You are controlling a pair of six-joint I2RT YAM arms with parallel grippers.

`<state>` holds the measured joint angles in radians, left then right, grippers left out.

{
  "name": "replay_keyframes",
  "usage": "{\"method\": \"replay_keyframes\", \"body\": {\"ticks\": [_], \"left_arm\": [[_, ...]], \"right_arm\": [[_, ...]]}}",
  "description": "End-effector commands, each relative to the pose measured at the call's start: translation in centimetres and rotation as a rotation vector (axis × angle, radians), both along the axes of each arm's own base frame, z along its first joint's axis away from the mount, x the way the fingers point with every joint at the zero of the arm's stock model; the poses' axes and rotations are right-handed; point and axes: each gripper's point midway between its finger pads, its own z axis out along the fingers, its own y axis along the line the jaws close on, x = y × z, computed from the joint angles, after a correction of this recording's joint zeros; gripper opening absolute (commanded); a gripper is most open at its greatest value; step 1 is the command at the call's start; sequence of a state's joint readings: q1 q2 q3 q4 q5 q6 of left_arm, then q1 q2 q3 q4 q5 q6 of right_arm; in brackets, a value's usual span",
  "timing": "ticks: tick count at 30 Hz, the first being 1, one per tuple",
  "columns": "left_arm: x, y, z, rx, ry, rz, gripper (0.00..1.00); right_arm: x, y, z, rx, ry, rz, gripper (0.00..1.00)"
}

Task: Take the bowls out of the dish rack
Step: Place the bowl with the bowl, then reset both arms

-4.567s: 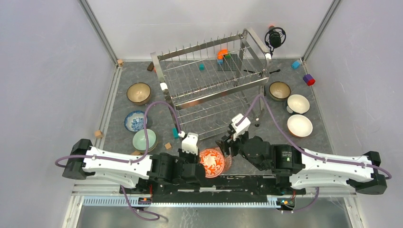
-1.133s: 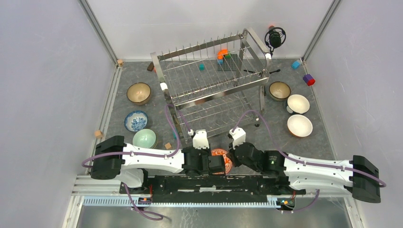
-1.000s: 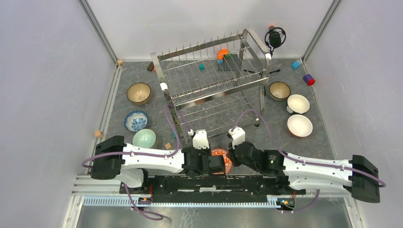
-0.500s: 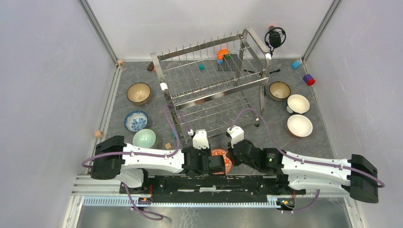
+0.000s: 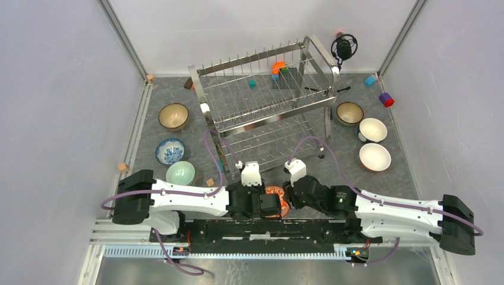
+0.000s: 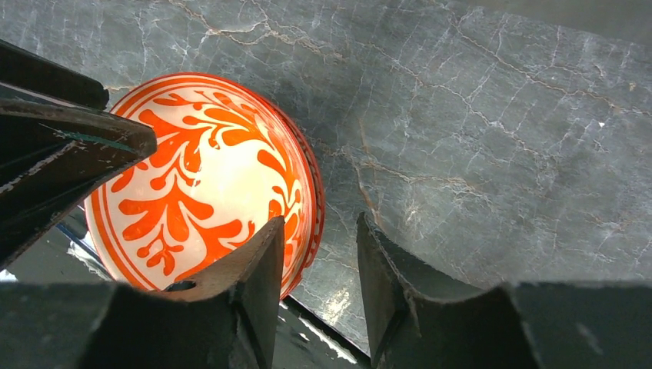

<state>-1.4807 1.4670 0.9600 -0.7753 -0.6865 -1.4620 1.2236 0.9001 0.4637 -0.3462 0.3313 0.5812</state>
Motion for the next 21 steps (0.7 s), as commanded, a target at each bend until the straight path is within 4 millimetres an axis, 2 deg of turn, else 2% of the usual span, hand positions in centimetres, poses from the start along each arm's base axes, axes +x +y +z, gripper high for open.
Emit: {"method": "replay_keyframes", "body": {"ticks": [1,12,16,19,21], "left_arm": [[0.8,0.1,1.8,-0.006,-0.058,-0.034,0.52],[0.9,0.3,3.3,-0.02,-0.086,-0.068,0.76],[1.1,0.3,4.7,-0.016,-0.115,-0.117,0.85],[1.4,0.5,6.2,-0.029,-0.148,-0.155,0.89],[1.5,0.9,7.2,-0.034,-0.177,-0.18,0.9]], "right_arm": [[0.4,1.1,2.7,0.062,-0.033,0.01,0.45],[0.9,1.4,4.4,0.071,-0.068,0.022,0.66],[1.4,1.5,6.5,0.095,-0.111,0.019,0.77],[1.7,1.7,9.2,0.148,-0.168,0.04,0.85],[1.9,1.8,11.0,0.192,-0.219,0.056,0.94]]}}
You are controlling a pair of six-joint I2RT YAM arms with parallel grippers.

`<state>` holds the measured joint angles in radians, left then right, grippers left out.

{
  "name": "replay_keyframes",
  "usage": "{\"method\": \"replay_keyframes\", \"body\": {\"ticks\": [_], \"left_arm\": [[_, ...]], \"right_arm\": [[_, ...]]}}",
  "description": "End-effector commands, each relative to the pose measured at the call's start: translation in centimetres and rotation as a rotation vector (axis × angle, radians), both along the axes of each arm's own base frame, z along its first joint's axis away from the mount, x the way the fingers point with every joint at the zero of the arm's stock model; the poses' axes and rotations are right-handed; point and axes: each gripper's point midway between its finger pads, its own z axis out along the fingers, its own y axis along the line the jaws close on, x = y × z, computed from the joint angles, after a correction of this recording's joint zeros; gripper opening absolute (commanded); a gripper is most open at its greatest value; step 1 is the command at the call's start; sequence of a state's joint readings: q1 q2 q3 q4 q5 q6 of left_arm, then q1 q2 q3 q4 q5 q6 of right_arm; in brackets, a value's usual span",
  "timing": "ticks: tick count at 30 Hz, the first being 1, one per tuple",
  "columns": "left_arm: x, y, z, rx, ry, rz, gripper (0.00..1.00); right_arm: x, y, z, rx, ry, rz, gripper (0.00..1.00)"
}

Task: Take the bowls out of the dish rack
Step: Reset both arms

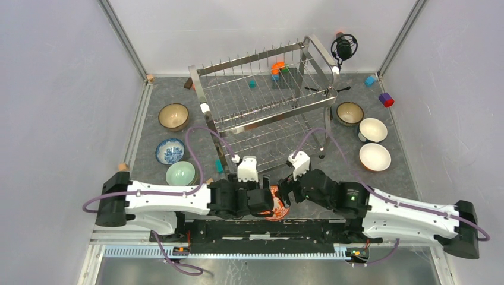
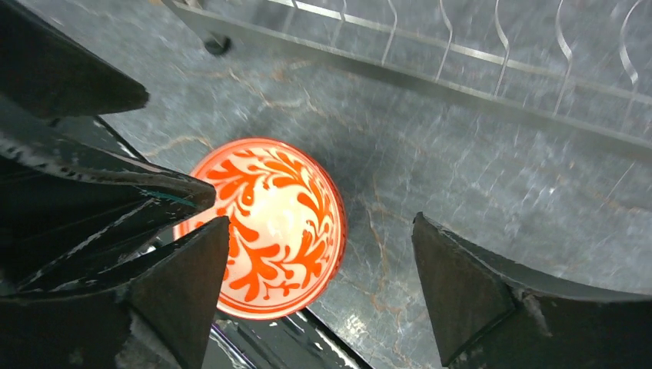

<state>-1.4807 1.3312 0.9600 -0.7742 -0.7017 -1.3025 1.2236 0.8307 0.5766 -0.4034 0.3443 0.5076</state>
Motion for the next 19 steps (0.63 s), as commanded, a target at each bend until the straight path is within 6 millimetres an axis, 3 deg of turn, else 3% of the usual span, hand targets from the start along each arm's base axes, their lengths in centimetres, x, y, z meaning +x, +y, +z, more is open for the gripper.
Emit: {"method": "replay_keyframes", "body": {"ticks": [1,8,14,19], "left_arm": [[1.4,0.8,4.0,-0.012,-0.134,-0.079,0.91],[1.8,4.4,6.2,-0.05,-0.219,-0.114,0.95],[2.1,8.4,7.1,-0.133,-0.274,-0.083,0.96],[2.3,10.4,7.9,-0.218,-0.306,-0.066,0.97]], "right_arm": [[1.2,0.6,6.6,0.138,-0.158,0.024,0.97],[2.9,-2.0,10.3,0.239,-0.343,-0.067,0.98],[3.3,-3.6,11.1,0.391,-0.433,-0.13,0.98],[3.3,-4.3,10.8,0.446,-0.464,-0.152,0.98]]}}
